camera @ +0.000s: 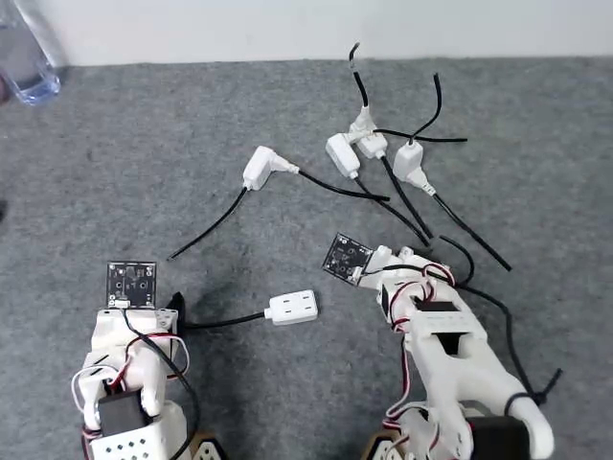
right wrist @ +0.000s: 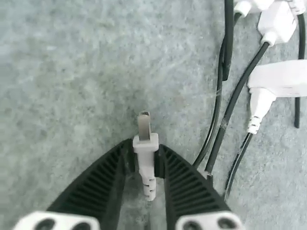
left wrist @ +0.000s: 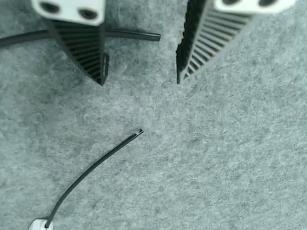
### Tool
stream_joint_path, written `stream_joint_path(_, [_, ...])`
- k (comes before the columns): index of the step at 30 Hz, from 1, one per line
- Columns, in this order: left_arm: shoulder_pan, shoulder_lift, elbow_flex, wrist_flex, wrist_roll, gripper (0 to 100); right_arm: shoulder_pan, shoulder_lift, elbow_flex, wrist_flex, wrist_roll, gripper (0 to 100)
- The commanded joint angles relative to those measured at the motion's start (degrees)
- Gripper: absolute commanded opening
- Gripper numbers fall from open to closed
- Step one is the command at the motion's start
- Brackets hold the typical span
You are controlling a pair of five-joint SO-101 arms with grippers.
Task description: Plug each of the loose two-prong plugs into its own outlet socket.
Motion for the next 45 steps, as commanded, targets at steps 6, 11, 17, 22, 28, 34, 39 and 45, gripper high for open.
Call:
stream_joint_path(6, [0.0,-0.7,-0.3,-0.4,-0.5,22,-0.2,-16.5,-1.0,21.7,-0.4,30.7])
stream_joint_path(11, [0.0,-0.7,-0.3,-0.4,-0.5,22,-0.2,-28.2,-1.0,31.6,-0.4,25.1])
stream_joint_path(17, [0.0,-0.7,-0.3,-0.4,-0.5,22,-0.1,-30.3,-7.4,37.0,-0.5,24.0])
stream_joint_path(22, [0.0,-0.7,-0.3,-0.4,-0.5,22,0.3,-18.4,-17.1,37.0,-1.9,24.0])
stream_joint_path(28, [0.0,-0.7,-0.3,-0.4,-0.5,22,0.1,3.4,-31.0,33.6,-3.2,24.0])
stream_joint_path(34, [0.0,-0.7,-0.3,-0.4,-0.5,22,0.2,13.7,-36.8,33.5,-3.2,24.0])
stream_joint_path(39, [0.0,-0.7,-0.3,-0.4,-0.5,22,1.5,13.7,-37.0,33.2,-2.7,24.0])
stream_joint_path(45, [0.0,-0.7,-0.3,-0.3,-0.5,22,3.6,14.3,-36.8,31.0,-0.6,24.0])
